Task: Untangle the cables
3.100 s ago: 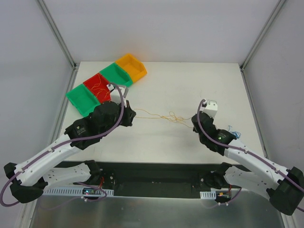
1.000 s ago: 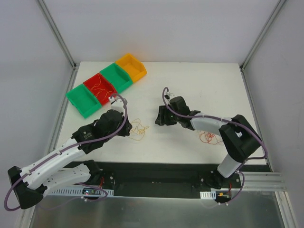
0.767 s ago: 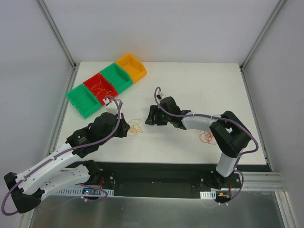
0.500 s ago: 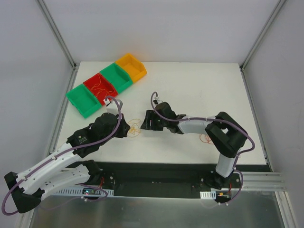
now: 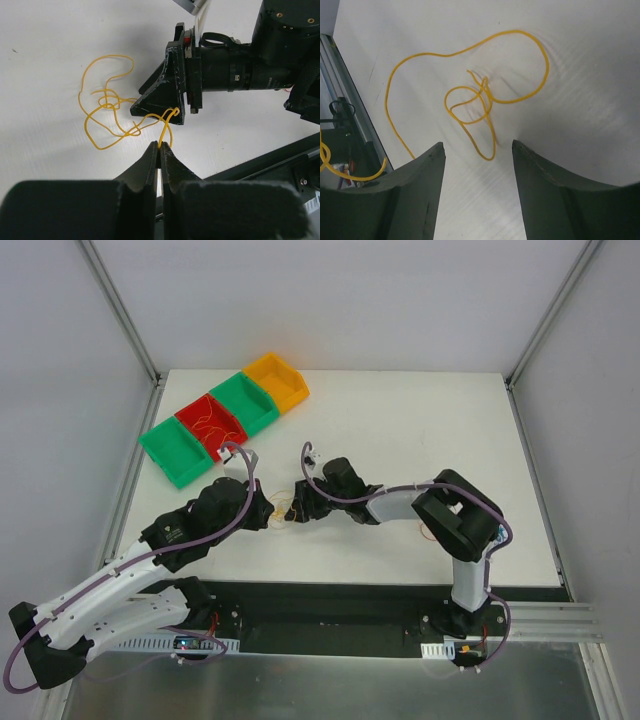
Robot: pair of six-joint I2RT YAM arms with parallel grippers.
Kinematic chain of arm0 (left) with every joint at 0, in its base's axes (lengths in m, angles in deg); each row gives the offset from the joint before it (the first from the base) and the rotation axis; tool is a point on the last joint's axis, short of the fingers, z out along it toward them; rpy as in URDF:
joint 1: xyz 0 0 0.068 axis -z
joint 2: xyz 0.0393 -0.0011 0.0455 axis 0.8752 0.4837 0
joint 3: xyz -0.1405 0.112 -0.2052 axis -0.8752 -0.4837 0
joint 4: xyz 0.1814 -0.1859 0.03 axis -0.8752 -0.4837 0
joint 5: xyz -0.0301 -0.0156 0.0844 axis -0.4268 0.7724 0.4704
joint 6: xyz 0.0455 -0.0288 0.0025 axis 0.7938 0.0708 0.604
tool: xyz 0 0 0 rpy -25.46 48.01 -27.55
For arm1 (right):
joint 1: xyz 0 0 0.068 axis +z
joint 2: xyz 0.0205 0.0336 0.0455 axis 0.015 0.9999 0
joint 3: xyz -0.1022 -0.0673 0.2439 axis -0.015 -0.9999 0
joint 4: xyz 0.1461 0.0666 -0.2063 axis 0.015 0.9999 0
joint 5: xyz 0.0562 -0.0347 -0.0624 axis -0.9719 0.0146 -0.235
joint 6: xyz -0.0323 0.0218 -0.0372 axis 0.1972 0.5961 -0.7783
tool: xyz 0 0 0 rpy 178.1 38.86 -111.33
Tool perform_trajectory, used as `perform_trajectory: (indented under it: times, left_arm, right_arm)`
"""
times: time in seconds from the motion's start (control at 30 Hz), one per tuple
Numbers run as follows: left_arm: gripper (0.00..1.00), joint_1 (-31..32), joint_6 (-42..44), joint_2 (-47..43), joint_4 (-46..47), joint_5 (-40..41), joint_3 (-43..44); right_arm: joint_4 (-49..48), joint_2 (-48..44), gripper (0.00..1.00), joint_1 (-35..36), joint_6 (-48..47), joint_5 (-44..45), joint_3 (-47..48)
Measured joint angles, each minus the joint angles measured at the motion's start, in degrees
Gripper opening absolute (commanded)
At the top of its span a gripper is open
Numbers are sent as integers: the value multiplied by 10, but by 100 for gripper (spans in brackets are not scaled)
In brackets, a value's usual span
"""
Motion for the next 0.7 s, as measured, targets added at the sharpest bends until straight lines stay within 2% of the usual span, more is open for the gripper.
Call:
perform_trajectory:
  times: [0.13, 0.23, 0.33, 0.5, 0.6, 0.7]
  left_arm:
    - [0, 0, 0, 0, 0, 1, 0]
    - [0, 0, 0, 2, 0, 5, 0]
    - [0, 0, -1, 4, 0, 19, 0]
    - [0, 0, 2, -6, -18, 94, 4]
    - [0, 0, 18, -39, -35, 174, 25]
    - [0, -4, 36, -78, -37, 255, 62]
  right_arm:
    - [-7, 16, 50, 6, -23, -13, 15]
    - [-5, 20, 30, 12, -39, -13, 20]
    - [5, 30, 0, 17, -47, -12, 33]
    - [30, 16, 0, 11, -40, 48, 19]
    - [60, -44, 0, -19, -3, 83, -37]
    - [143, -127, 0, -107, 27, 124, -72]
